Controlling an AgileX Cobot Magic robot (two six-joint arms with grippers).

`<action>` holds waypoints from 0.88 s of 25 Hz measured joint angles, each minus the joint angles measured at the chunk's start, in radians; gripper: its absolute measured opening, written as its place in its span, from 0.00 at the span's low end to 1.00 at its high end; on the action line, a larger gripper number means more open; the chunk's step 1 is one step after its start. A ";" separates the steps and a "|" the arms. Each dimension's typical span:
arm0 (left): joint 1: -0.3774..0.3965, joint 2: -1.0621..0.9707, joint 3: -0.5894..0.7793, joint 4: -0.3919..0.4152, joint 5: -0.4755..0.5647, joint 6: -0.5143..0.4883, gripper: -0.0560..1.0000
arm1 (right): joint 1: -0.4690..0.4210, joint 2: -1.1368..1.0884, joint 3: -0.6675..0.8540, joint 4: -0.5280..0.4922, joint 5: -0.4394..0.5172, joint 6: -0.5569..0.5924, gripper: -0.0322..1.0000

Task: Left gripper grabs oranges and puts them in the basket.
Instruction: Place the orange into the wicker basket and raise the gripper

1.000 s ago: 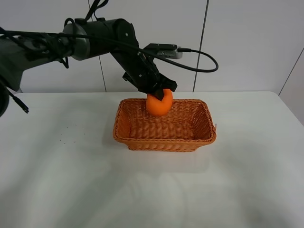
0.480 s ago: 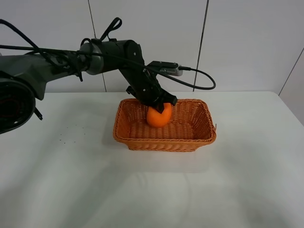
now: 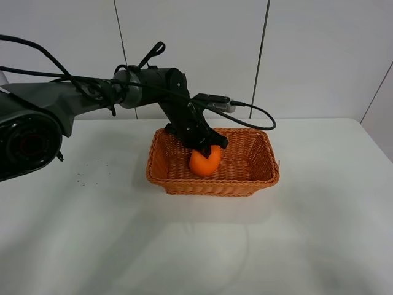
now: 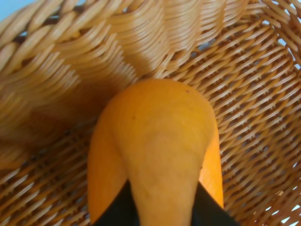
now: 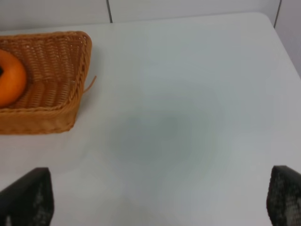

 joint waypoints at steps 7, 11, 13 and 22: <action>0.000 0.000 0.000 0.000 0.000 0.000 0.26 | 0.000 0.000 0.000 0.000 0.000 0.000 0.70; 0.000 0.000 0.000 0.000 0.000 0.000 0.26 | 0.000 0.000 0.000 0.000 0.000 0.000 0.70; 0.000 0.000 0.000 0.000 0.000 0.000 0.28 | 0.000 0.000 0.000 0.000 0.000 0.000 0.70; 0.000 0.000 0.000 0.000 0.001 -0.001 0.82 | 0.000 0.000 0.000 0.000 0.000 0.000 0.70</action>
